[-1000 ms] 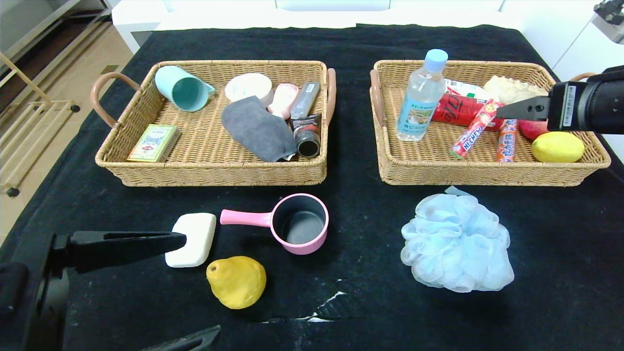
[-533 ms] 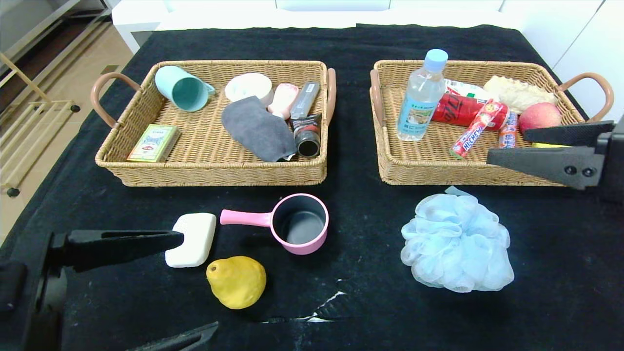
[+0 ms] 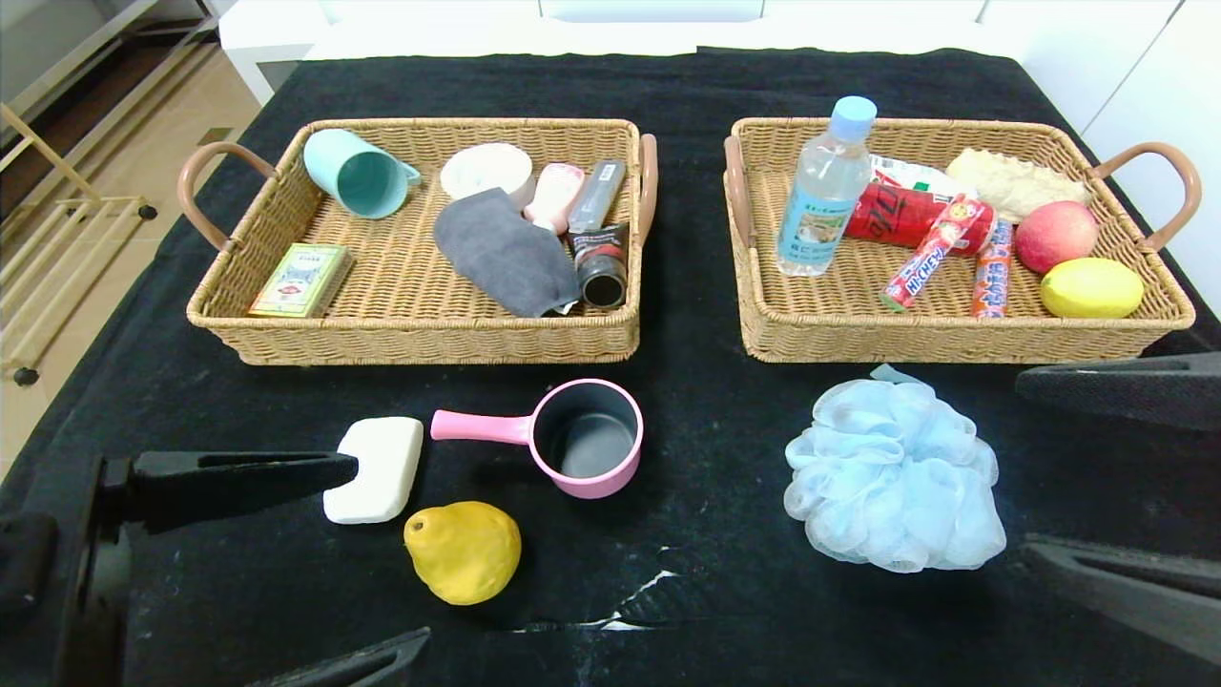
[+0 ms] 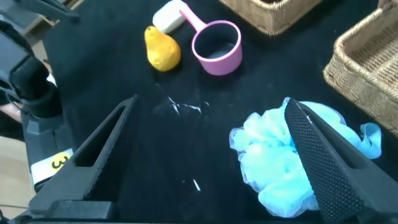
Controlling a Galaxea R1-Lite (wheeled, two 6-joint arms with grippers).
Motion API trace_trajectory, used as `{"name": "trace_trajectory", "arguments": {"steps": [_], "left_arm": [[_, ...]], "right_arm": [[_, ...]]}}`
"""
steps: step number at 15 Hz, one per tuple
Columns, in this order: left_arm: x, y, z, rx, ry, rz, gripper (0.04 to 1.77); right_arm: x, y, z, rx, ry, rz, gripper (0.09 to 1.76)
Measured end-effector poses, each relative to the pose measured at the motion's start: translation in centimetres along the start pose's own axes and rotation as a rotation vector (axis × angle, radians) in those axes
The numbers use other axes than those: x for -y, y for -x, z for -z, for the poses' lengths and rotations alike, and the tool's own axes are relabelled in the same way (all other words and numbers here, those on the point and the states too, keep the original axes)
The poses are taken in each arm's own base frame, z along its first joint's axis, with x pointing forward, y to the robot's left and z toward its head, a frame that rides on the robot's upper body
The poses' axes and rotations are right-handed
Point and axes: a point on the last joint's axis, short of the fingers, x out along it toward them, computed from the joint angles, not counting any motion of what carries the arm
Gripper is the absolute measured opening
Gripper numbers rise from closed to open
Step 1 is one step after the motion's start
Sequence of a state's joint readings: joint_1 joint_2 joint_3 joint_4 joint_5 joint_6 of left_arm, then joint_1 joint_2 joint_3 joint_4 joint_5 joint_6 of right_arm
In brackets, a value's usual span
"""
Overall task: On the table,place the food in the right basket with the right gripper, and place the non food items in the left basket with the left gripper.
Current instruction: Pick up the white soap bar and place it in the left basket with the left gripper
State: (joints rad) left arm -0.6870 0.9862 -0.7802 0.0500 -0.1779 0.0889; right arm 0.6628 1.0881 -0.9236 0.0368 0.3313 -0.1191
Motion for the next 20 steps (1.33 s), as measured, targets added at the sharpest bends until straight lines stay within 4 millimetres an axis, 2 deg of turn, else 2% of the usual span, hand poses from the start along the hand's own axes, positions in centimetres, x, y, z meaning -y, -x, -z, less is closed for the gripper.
{"name": "trace_trajectory", "arguments": {"steps": [5, 8, 13, 17, 20], "left_arm": [[0.0, 0.3, -0.1, 0.006, -0.019, -0.060, 1.76], [-0.1, 0.3, -0.3, 0.009, -0.020, -0.074, 1.76], [-0.6, -0.6, -0.7, -0.029, -0.013, -0.182, 1.76], [-1.5, -1.0, -1.4, -0.160, 0.017, -0.254, 1.76], [-2.3, -1.0, -2.4, -0.157, 0.036, -0.285, 1.76]], "right_arm": [[-0.1, 0.6, 1.8, 0.100, 0.030, 0.031, 1.70], [-0.2, 1.8, 2.9, 0.120, 0.021, 0.066, 1.70], [-0.6, 3.3, 3.0, 0.166, 0.029, 0.092, 1.70], [-0.4, 3.7, 2.9, 0.178, 0.033, 0.128, 1.70], [-0.2, 3.9, 2.8, 0.181, 0.033, 0.154, 1.70]]}}
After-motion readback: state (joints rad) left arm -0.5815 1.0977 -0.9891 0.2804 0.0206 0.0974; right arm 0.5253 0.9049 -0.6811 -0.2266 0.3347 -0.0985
